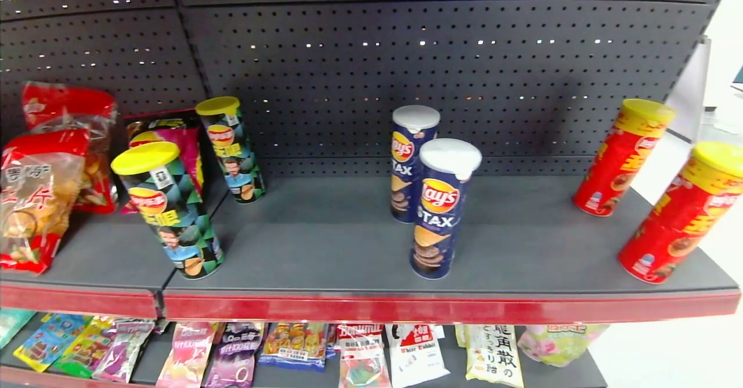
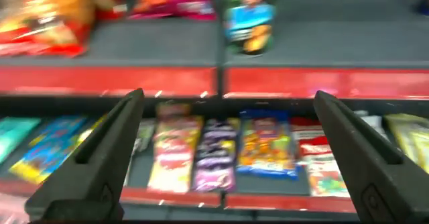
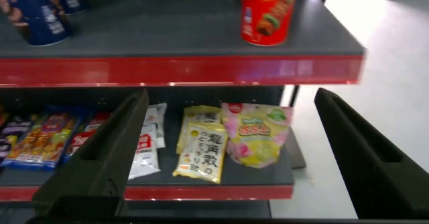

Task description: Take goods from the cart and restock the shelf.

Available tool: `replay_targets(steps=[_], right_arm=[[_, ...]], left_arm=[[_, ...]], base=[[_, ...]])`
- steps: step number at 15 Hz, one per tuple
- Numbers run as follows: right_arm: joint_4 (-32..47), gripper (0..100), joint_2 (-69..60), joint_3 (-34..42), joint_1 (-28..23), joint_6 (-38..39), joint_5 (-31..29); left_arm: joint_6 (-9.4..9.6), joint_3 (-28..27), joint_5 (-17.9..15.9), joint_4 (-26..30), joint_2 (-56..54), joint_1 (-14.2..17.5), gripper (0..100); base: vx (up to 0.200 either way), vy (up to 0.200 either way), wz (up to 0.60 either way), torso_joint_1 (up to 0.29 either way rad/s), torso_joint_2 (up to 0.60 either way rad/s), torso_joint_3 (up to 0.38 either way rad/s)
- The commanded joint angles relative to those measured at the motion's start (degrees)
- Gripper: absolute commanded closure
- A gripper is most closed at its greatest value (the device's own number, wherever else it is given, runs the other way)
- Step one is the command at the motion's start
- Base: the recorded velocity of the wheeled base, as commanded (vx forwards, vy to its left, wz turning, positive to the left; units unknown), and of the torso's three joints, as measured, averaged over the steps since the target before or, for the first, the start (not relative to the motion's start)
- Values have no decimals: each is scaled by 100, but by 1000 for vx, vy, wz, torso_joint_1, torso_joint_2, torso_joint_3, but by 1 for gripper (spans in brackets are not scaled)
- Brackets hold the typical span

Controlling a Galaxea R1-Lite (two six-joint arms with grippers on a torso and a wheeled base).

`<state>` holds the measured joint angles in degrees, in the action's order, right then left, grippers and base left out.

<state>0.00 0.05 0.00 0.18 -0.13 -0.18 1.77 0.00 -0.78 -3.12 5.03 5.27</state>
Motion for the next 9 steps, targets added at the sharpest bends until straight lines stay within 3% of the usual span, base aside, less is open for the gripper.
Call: replay_targets(steps=[1, 6, 9], right_arm=[[0, 0, 4, 0, -1, -4, 1], [0, 0, 4, 0, -1, -4, 1], [0, 0, 4, 0, -1, 5, 1]], left_arm=[[-1, 0, -1, -4, 15, 1, 0], [34, 0, 25, -4, 15, 1, 0], [-1, 0, 254, -4, 15, 1, 0]], base=[[0, 0, 0, 0, 0, 0], [0, 0, 0, 0, 0, 0], [0, 0, 0, 0, 0, 0]])
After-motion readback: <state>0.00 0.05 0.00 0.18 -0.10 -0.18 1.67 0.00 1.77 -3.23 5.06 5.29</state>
